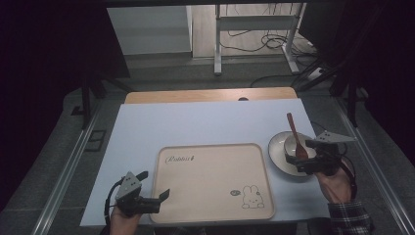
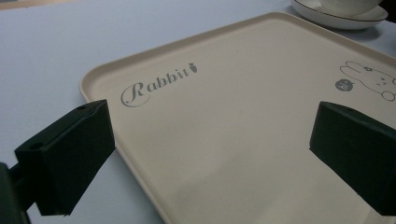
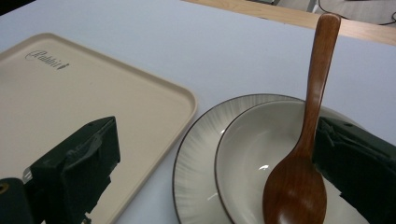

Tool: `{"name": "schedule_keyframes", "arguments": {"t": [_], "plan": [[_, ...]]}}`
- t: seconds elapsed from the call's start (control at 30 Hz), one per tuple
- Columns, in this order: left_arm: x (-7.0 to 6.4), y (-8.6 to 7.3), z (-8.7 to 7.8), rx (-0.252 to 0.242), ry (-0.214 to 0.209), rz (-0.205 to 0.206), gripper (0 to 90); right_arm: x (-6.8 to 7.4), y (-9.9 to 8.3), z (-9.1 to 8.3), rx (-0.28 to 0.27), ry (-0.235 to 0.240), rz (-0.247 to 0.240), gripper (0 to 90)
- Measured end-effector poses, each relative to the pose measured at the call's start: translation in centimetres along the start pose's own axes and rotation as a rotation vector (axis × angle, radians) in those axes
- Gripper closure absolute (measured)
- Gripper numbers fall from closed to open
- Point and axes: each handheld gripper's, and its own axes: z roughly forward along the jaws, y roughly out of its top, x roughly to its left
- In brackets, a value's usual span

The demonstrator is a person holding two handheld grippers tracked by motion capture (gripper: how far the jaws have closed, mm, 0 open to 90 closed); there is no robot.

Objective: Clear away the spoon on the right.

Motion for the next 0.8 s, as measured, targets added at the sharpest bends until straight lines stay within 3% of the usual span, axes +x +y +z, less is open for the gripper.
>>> {"name": "schedule_keyframes", "arguments": {"t": [0.23, 0.57, 0.8], "plan": [[0.0, 0.0, 0.0, 0.001, -0.002, 0.0, 0.0, -1.0, 1.2, 0.9, -0.005, -0.004, -0.007, 1.2], [0.0, 0.0, 0.0, 0.0, -0.006, 0.003, 0.0, -2.3, 2.6, 2.3, 0.001, -0.014, 0.029, 1.2], [0.0, 0.0, 0.0, -0.003, -0.012, 0.005, 0.0, -2.9, 3.6, 3.2, -0.002, -0.015, 0.012, 2.3]]}}
